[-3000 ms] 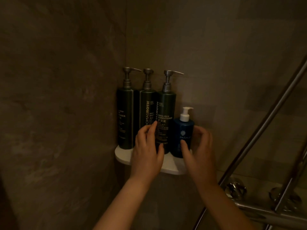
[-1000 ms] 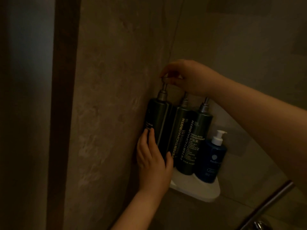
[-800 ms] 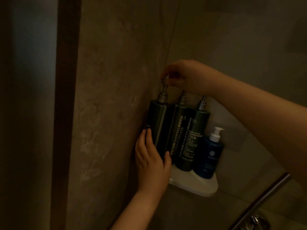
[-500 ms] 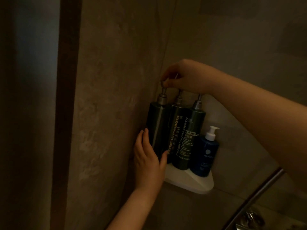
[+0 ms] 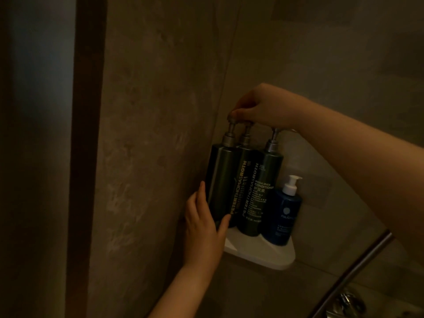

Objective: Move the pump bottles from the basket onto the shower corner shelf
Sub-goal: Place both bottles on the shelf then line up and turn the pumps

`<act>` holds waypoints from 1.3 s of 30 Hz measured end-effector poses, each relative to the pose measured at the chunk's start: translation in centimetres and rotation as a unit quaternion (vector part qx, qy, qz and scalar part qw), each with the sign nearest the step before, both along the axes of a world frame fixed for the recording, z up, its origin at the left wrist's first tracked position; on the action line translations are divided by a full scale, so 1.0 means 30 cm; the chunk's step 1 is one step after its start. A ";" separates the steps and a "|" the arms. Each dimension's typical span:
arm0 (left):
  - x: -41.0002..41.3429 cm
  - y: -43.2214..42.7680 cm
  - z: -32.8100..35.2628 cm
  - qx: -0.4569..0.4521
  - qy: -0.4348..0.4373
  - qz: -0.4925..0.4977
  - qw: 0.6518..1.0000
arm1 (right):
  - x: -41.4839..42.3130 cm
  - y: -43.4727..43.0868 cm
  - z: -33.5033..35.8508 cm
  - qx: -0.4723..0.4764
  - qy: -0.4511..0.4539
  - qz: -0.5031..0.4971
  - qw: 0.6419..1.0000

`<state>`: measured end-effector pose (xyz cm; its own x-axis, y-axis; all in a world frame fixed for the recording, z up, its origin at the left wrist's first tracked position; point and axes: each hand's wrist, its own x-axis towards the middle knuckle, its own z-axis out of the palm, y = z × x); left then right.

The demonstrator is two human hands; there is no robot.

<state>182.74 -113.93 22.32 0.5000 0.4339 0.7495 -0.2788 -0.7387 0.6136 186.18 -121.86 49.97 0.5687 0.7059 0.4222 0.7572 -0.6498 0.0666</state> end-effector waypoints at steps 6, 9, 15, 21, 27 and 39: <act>-0.001 -0.003 -0.011 -0.033 -0.006 -0.045 0.998 | 0.010 -0.005 0.007 0.005 -0.004 -0.004 1.000; -0.002 0.000 -0.016 -0.041 -0.006 -0.047 0.998 | 0.017 -0.008 0.011 0.003 0.001 0.006 1.000; -0.014 -0.025 -0.016 -0.030 0.003 -0.001 1.000 | 0.034 -0.023 0.029 0.000 0.018 0.005 1.000; -0.009 -0.049 0.001 -0.035 0.021 0.050 0.998 | 0.022 -0.017 0.034 0.004 0.008 -0.008 1.000; -0.015 -0.034 0.009 -0.068 0.000 -0.014 0.998 | 0.015 -0.016 0.029 0.009 0.006 -0.014 1.000; -0.030 0.003 0.034 -0.147 -0.012 -0.160 0.976 | 0.009 -0.031 0.022 0.016 0.027 0.002 1.000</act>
<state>181.85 -113.85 23.34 0.6286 0.4568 0.6294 -0.4842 -0.4035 0.7764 186.44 -122.79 50.64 0.5887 0.6944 0.4138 0.7613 -0.6484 0.0049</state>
